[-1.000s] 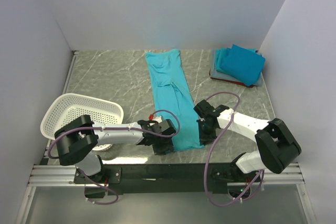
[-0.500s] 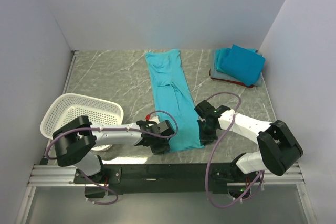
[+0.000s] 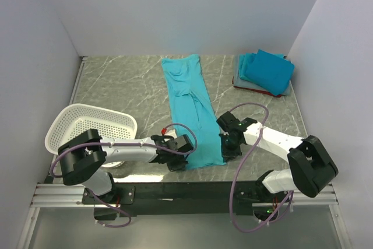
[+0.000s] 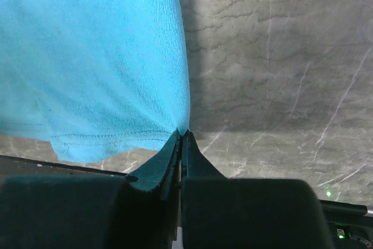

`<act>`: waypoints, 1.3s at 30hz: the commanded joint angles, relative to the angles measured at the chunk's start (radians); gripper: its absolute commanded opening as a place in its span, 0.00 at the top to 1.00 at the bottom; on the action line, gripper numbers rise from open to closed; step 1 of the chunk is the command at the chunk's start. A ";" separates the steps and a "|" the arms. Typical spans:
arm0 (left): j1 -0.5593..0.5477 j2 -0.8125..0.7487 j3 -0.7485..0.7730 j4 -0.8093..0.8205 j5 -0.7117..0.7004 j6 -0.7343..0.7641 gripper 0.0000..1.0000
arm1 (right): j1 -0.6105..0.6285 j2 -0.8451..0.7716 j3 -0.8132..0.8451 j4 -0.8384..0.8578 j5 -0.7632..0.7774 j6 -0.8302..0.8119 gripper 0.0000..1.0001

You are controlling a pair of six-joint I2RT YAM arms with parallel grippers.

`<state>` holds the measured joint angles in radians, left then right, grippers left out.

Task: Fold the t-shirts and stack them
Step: Fold the tshirt

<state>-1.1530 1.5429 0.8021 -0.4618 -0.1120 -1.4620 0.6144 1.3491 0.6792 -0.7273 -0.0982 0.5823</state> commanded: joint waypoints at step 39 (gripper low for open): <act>0.697 0.339 0.555 0.051 0.279 0.660 0.99 | -0.174 0.708 1.130 -0.207 0.077 -0.070 1.00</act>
<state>-0.4938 1.8465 1.2861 -0.4515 0.0879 -0.8745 0.4694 1.9965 1.6867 -0.9073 -0.0414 0.5411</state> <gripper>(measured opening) 0.024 0.009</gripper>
